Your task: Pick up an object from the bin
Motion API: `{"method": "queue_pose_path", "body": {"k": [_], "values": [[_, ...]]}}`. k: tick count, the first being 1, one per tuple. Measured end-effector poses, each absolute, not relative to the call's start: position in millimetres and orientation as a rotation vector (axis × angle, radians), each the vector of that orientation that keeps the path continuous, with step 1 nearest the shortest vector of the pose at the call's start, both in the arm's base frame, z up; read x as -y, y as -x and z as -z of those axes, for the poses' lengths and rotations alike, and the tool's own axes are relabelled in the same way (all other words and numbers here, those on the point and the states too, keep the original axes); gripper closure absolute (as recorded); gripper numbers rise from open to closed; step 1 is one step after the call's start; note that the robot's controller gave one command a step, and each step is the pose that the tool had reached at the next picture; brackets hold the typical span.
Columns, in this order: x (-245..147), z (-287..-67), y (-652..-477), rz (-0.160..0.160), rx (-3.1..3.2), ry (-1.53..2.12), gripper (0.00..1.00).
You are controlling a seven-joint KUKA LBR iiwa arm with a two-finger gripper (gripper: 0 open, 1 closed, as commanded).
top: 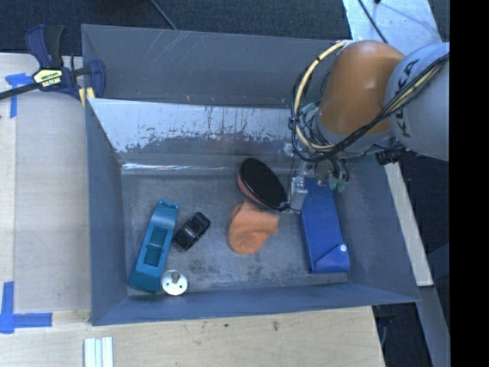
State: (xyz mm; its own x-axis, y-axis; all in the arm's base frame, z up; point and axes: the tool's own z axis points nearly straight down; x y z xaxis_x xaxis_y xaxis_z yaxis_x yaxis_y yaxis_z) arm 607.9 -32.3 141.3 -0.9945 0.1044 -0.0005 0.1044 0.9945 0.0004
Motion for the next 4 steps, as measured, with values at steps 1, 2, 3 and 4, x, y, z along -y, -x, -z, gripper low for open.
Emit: {"method": "queue_pose_path", "body": {"k": [1, 2, 3, 4], "values": [[42, -91, -588.4, -0.001, -3.123, -0.267, 0.00], [8, -75, -564.2, 0.003, -3.134, -0.227, 0.00], [-15, -71, -609.5, 0.000, -3.108, -0.436, 1.00], [-15, -71, -609.5, 0.000, -3.108, -0.435, 1.00]]}}
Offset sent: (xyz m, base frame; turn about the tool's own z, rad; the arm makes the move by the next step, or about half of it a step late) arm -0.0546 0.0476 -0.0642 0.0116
